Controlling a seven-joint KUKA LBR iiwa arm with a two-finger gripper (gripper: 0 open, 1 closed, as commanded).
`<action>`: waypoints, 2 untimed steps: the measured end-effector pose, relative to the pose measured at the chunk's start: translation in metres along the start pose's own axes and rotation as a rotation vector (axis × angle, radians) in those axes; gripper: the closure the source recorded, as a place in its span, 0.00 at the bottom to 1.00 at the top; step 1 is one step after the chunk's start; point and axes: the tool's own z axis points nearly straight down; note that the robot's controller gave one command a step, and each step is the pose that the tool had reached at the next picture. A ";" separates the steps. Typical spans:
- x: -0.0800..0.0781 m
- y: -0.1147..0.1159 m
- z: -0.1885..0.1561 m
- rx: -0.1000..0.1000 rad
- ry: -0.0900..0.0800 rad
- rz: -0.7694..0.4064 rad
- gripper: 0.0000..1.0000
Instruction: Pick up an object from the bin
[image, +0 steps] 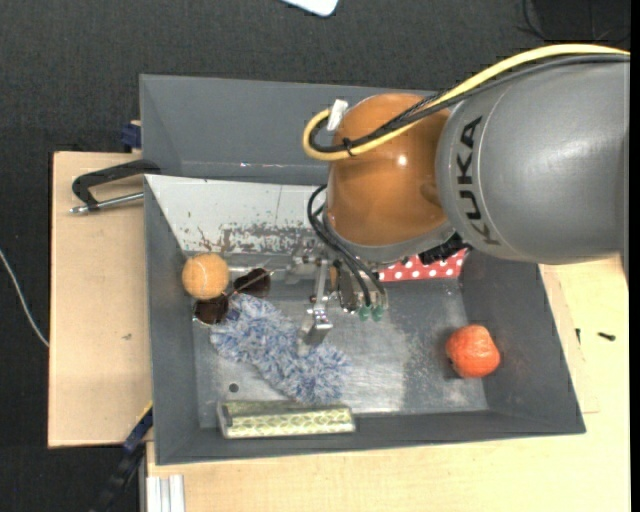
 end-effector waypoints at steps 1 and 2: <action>0.004 0.025 0.022 -0.002 0.010 -0.059 0.00; 0.004 0.032 0.126 -0.008 -0.010 -0.206 1.00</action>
Offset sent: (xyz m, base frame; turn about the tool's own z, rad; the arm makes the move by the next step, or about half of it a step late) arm -0.0089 0.0269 -0.1328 -0.2057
